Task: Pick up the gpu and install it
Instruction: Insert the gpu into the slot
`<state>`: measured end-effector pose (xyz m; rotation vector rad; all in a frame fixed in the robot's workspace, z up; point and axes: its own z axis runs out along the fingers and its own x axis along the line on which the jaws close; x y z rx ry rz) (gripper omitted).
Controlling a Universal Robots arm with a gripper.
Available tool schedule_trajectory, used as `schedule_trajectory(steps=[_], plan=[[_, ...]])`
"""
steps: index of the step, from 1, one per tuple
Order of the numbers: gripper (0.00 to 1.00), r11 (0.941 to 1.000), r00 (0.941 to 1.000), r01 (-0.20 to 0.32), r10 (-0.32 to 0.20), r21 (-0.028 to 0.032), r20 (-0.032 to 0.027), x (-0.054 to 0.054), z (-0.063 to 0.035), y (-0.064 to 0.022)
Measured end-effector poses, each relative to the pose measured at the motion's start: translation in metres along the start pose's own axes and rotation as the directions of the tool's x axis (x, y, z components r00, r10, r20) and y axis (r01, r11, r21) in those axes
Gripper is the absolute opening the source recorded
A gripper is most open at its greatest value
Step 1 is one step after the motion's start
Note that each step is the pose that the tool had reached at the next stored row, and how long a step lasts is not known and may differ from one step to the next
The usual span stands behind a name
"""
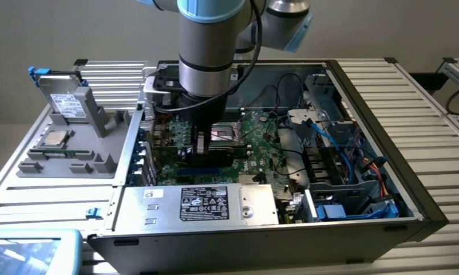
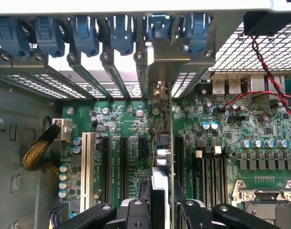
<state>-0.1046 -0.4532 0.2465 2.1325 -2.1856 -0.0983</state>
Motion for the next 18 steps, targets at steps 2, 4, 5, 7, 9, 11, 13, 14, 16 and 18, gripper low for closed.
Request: schedule_trajectory(steps=[2, 4, 5, 7, 9, 11, 13, 14, 16, 18], plan=[[0.29, 1.0000, 1.0000, 0.000, 0.000, 0.0000, -0.0006, -0.0011, 0.0001, 0.0001], [0.29, 1.0000, 1.0000, 0.000, 0.000, 0.0000, -0.0010, -0.0012, 0.0002, 0.0001], [0.29, 1.0000, 1.0000, 0.000, 0.000, -0.0001, -0.0009, -0.0012, 0.0002, 0.0001], [0.29, 1.0000, 1.0000, 0.000, 0.000, 0.0001, -0.0008, -0.0010, 0.0004, 0.0001], [0.29, 1.0000, 1.0000, 0.000, 0.000, 0.0001, -0.0007, -0.0004, 0.0004, 0.0002], [0.29, 1.0000, 1.0000, 0.000, 0.000, 0.0000, -0.0008, -0.0004, 0.0004, 0.0001], [0.29, 1.0000, 1.0000, 0.000, 0.000, 0.0000, -0.0009, -0.0002, 0.0004, 0.0001], [0.29, 1.0000, 1.0000, 0.000, 0.000, 0.0004, -0.0010, 0.0002, 0.0004, 0.0001], [0.29, 1.0000, 1.0000, 0.000, 0.000, 0.0010, -0.0007, 0.0013, 0.0004, 0.0000], [0.29, 1.0000, 1.0000, 0.000, 0.000, 0.0018, -0.0007, 0.0021, 0.0004, 0.0000]])
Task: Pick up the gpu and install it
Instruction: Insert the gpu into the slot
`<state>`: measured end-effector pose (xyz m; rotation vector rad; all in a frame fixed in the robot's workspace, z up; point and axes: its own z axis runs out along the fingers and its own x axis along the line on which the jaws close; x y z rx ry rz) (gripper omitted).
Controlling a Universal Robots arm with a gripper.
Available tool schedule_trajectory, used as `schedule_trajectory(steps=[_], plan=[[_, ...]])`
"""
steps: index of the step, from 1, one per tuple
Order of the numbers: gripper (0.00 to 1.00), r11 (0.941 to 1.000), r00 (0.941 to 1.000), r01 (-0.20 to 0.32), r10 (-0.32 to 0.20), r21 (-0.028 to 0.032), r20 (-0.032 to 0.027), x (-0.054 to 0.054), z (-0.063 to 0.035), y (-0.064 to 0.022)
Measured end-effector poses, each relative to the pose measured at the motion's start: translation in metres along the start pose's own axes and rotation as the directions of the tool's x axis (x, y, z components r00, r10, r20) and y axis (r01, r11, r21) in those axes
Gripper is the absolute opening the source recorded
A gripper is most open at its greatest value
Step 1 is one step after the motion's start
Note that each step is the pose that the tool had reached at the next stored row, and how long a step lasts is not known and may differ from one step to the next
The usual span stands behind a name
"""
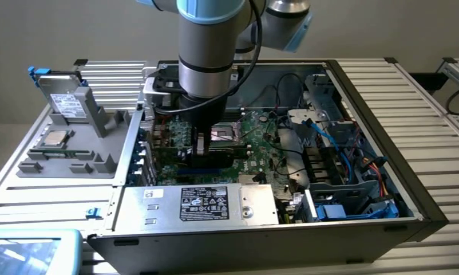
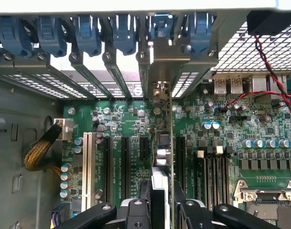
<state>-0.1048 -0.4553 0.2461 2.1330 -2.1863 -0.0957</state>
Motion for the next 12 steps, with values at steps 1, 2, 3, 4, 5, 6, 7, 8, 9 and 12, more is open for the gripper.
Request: schedule_trajectory(steps=[1, 2, 3, 4, 5, 6, 7, 8, 9, 12], plan=[[0.29, 1.0000, 1.0000, 0.000, 0.000, 0.0009, 0.0003, 0.0000, 0.0001, -0.0001], [0.29, 1.0000, 1.0000, 0.000, 0.000, 0.0014, 0.0010, 0.0000, 0.0000, 0.0000], [0.29, 1.0000, 1.0000, 0.000, 0.000, 0.0019, 0.0026, 0.0001, -0.0001, 0.0000], [0.29, 1.0000, 1.0000, 0.000, 0.000, 0.0022, 0.0047, 0.0001, 0.0000, 0.0001], [0.29, 1.0000, 1.0000, 0.000, 0.000, 0.0024, 0.0068, 0.0001, 0.0000, 0.0000], [0.29, 1.0000, 0.9999, 0.001, -0.001, 0.0023, 0.0104, 0.0002, 0.0001, 0.0000], [0.29, 1.0000, 0.9999, 0.001, -0.001, 0.0023, 0.0142, 0.0004, 0.0002, 0.0001], [0.29, 1.0000, 0.9999, 0.001, -0.001, 0.0021, 0.0167, 0.0008, 0.0001, 0.0001], [0.29, 1.0000, 0.9998, 0.001, -0.001, 0.0022, 0.0176, 0.0012, 0.0002, 0.0001], [0.29, 1.0000, 0.9998, 0.001, -0.001, 0.0021, 0.0192, 0.0023, 0.0004, 0.0004]])
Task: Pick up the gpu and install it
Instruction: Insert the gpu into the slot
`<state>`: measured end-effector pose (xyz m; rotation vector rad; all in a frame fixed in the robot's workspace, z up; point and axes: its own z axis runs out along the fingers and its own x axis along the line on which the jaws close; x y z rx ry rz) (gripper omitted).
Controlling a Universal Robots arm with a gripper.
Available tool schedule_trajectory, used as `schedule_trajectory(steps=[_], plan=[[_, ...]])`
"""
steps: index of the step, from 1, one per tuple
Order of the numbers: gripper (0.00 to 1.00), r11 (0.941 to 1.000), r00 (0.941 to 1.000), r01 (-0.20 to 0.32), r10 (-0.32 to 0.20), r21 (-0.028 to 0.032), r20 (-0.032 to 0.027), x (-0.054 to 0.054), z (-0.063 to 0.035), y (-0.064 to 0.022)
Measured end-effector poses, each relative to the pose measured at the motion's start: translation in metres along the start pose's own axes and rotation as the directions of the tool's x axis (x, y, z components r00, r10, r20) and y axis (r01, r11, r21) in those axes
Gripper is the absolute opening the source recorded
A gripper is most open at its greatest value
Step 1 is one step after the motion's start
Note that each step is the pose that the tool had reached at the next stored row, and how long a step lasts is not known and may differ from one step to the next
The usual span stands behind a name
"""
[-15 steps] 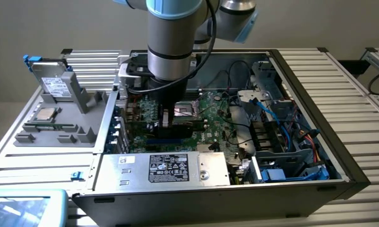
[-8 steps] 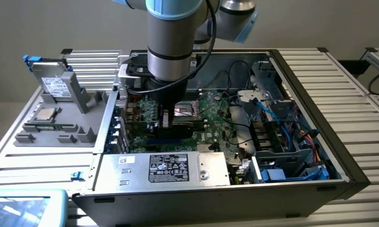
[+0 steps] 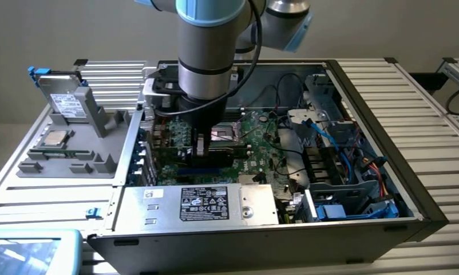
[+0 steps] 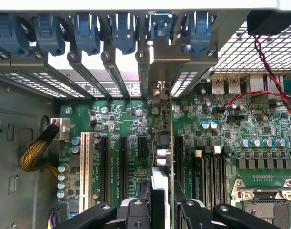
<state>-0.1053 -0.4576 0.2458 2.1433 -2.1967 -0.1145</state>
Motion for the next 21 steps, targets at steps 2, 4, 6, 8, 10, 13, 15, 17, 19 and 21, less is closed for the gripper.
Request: schedule_trajectory(steps=[2, 4, 6, 8, 10, 13, 15, 17, 19, 21], plan=[[0.29, 1.0000, 1.0000, 0.000, 0.000, 0.0000, 0.0007, 0.0010, 0.0000, -0.0001], [0.29, 1.0000, 1.0000, 0.000, 0.000, -0.0001, 0.0014, 0.0019, 0.0000, -0.0001], [0.29, 1.0000, 1.0000, 0.000, 0.000, -0.0001, 0.0040, 0.0027, 0.0000, -0.0001], [0.29, 1.0000, 0.9999, 0.001, -0.001, -0.0003, 0.0101, 0.0036, 0.0000, -0.0001], [0.29, 1.0000, 0.9999, 0.002, -0.002, -0.0004, 0.0167, 0.0041, 0.0000, -0.0001], [0.29, 1.0000, 0.9997, 0.002, -0.001, -0.0005, 0.0226, 0.0050, 0.0000, 0.0000], [0.29, 1.0000, 0.9997, 0.001, -0.001, -0.0006, 0.0226, 0.0050, 0.0000, -0.0001], [0.29, 1.0000, 0.9997, 0.001, -0.001, -0.0006, 0.0226, 0.0051, 0.0000, -0.0001], [0.29, 1.0000, 0.9997, 0.001, -0.001, -0.0006, 0.0226, 0.0051, 0.0000, -0.0001], [0.29, 1.0000, 0.9998, 0.001, -0.001, -0.0006, 0.0217, 0.0048, 0.0000, -0.0001]])
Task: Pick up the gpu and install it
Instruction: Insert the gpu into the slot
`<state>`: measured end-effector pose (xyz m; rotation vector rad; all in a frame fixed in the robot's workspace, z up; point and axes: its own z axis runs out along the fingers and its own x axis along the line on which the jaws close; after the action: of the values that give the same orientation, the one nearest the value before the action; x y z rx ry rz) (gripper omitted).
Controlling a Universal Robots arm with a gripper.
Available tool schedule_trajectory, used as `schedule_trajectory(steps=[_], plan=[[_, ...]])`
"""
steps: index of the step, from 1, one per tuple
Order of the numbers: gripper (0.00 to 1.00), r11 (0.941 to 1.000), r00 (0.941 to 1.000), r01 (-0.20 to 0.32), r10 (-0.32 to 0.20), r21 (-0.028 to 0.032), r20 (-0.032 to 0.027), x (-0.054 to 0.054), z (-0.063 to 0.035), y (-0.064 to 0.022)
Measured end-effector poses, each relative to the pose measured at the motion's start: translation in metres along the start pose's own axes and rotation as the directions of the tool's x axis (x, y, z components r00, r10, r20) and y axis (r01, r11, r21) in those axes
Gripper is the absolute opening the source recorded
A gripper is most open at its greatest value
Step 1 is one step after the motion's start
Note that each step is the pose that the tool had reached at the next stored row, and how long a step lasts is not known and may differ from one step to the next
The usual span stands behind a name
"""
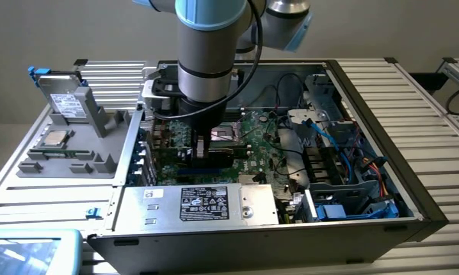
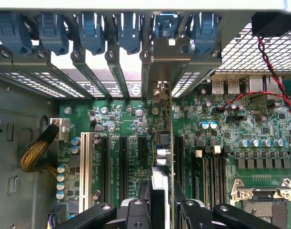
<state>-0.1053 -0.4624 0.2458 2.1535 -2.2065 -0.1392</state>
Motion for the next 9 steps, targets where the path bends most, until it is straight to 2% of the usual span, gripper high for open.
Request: schedule_trajectory(steps=[4, 9], plan=[[0.29, 1.0000, 1.0000, -0.001, 0.001, 0.0007, -0.0066, -0.0011, 0.0001, 0.0003], [0.29, 1.0000, 1.0000, -0.001, 0.001, 0.0008, -0.0073, -0.0019, 0.0002, 0.0004]])
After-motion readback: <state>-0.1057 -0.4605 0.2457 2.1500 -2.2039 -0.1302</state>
